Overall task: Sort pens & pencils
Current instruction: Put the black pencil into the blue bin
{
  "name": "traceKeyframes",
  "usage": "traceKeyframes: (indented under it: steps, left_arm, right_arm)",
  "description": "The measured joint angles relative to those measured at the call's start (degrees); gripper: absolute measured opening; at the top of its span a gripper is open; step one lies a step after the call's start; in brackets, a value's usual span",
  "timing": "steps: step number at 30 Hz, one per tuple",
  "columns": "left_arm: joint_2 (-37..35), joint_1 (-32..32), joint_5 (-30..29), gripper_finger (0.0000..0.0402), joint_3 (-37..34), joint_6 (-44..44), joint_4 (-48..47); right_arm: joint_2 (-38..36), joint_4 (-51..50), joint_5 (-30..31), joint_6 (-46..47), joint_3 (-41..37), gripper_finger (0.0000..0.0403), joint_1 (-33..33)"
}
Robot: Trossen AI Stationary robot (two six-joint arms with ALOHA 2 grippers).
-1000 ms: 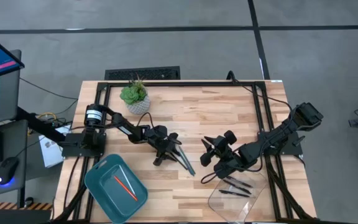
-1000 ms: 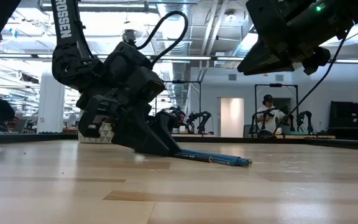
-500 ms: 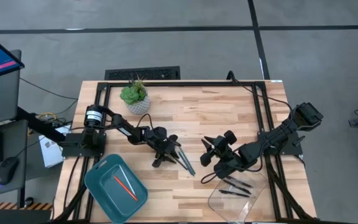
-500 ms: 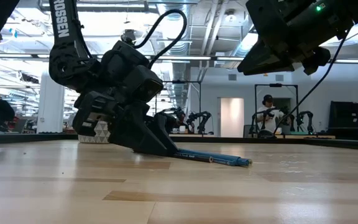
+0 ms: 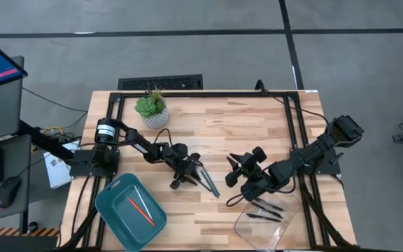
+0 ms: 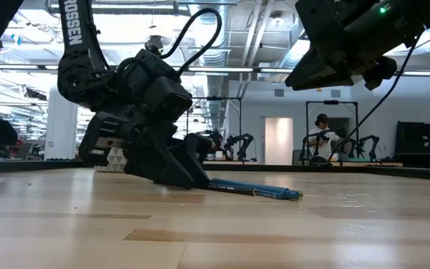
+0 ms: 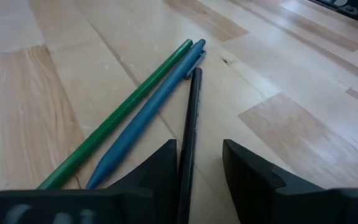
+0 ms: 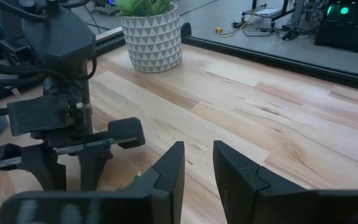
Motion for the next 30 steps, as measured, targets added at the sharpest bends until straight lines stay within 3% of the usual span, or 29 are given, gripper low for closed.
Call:
traceKeyframes:
  steps: [14,30]
  left_arm:
    - [-0.02,-0.04,-1.5,0.0011,-0.02,1.05,0.11]
    - [-0.07,-0.07,-2.24,0.0011,-0.04,1.1,0.13]
  right_arm:
    - [0.0,0.0,0.0,-0.02,0.0,0.0107,0.0]
    - [0.0,-0.01,0.01,-0.04,0.0,0.0107,0.0]
